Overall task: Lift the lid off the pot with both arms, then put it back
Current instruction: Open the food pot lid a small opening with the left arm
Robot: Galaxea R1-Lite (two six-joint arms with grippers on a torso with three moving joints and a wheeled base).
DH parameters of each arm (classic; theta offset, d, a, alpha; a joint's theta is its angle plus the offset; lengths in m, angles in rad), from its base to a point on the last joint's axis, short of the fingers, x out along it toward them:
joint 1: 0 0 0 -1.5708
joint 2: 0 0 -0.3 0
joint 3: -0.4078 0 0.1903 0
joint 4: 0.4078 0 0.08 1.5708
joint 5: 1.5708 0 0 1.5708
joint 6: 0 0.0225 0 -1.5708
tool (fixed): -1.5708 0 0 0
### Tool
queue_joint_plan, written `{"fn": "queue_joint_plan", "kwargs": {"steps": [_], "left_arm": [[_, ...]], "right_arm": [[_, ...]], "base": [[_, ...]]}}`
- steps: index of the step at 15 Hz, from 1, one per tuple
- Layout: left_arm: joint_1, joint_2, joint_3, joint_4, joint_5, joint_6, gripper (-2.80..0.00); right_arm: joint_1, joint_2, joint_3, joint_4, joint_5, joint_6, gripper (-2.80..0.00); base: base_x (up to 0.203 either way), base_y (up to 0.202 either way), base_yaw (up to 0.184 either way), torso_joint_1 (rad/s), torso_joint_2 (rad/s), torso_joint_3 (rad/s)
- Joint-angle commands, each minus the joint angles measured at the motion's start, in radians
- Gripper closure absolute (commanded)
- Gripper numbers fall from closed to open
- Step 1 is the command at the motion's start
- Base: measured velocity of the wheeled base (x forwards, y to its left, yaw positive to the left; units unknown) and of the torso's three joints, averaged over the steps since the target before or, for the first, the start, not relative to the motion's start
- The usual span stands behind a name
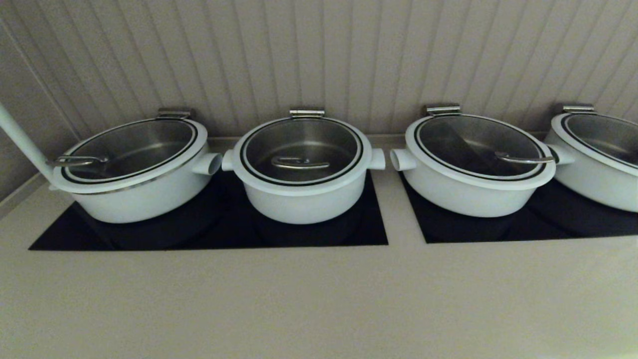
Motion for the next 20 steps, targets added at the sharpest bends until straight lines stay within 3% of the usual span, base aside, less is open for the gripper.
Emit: {"fn": "queue_joint_plan", "kwargs": {"steps": [1,3,8,14,20], "left_arm": [[0.001,0.003,-0.053,0.007,-0.035,0.022,0.00],[0.001,0.072,-0.129,0.010,-0.104,0.027,0.00],[0.000,0.441,-0.448,0.004,-0.149,0.027,0.00],[-0.008,0.846,-0.792,0.002,-0.313,0.021,0.00],[-0.273,1.038,-0.881,0.001,-0.341,-0.050,0.00]], "right_arm": [[0.000,0.002,0.000,-0.001,0.000,0.001,0.00],[0.001,0.002,0.000,-0.001,0.000,0.003,0.00],[0.002,0.002,0.000,-0.001,0.000,-0.001,0.00],[0.002,0.002,0.000,-0.001,0.000,0.007,0.00],[0.000,0.002,0.000,-0.001,0.000,0.007,0.00]], "base": [[0.000,0.000,0.000,0.000,0.00,0.000],[0.000,0.000,0.000,0.000,0.00,0.000],[0.000,0.000,0.000,0.000,0.00,0.000],[0.000,0.000,0.000,0.000,0.00,0.000],[0.000,0.000,0.000,0.000,0.00,0.000]]}}
